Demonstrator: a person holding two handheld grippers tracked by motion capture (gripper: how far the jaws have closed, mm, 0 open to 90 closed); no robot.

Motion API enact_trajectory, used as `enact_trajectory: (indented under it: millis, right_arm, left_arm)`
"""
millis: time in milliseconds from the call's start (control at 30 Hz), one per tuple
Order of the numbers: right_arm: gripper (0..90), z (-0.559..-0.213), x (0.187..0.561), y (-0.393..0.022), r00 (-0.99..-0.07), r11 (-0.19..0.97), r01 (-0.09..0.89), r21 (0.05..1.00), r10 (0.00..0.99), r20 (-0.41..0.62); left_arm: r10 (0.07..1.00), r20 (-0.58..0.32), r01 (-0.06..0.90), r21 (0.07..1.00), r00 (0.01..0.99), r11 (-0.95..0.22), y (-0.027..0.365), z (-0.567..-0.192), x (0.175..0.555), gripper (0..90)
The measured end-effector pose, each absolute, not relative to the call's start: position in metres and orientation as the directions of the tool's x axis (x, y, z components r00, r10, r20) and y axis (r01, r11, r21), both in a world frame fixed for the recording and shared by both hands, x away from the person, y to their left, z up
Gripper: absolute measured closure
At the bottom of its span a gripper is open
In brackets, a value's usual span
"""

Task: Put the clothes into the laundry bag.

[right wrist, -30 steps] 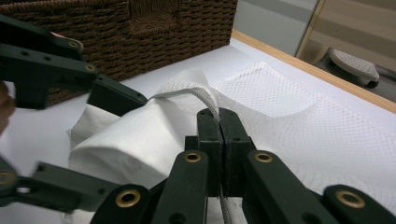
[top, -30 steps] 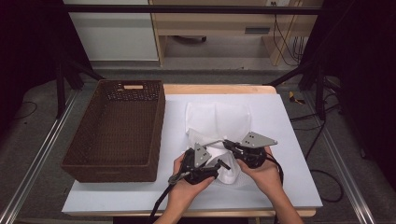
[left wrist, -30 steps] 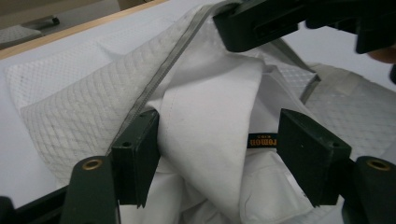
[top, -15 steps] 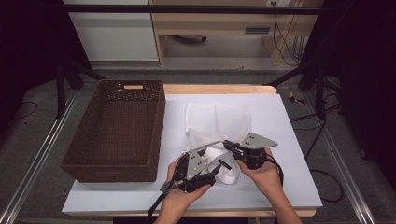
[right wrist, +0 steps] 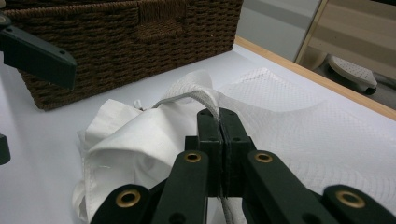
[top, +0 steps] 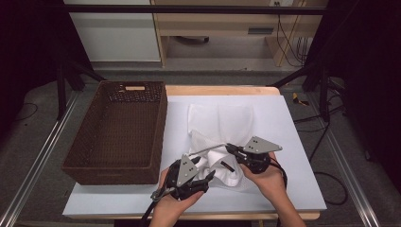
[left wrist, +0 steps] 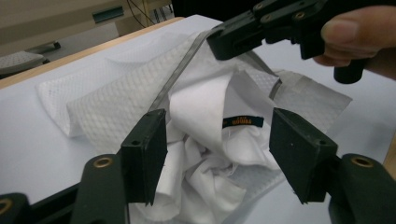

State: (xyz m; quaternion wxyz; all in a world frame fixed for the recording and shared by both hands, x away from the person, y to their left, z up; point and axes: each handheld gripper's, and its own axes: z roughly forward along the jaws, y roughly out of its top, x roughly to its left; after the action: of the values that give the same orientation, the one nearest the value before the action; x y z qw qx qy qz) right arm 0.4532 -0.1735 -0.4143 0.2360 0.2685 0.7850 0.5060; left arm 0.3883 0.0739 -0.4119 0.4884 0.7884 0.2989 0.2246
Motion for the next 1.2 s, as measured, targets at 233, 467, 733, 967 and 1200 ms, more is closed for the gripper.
enact_trajectory:
  millis: [233,467,733,967,1200]
  right_arm:
    - [89.2,-0.411,0.449,-0.174,-0.747,0.343,0.172,0.923,0.657,-0.105]
    - [89.2,-0.412,0.449,-0.174,-0.749,0.342,0.17,0.924,0.655,-0.105]
    - [89.2,-0.411,0.447,-0.173,-0.748,0.345,0.164,0.924,0.655,-0.112]
    - [89.2,-0.411,0.447,-0.173,-0.751,0.349,0.16,0.923,0.65,-0.116]
    - [89.2,-0.411,0.447,-0.173,-0.754,0.348,0.162,0.924,0.647,-0.112]
  left_arm:
    - [0.686,0.014,0.309,0.886,0.728,-0.346,0.084,-0.415,0.392,48.3]
    - [0.693,-0.02,0.357,0.868,0.72,-0.346,0.088,-0.418,0.395,57.4]
    - [0.686,-0.03,0.381,0.849,0.727,-0.367,0.089,-0.417,0.395,69.4]
    - [0.669,-0.018,0.387,0.827,0.743,-0.407,0.089,-0.421,0.396,81.4]
    - [0.656,-0.031,0.423,0.787,0.754,-0.45,0.088,-0.433,0.4,87.8]
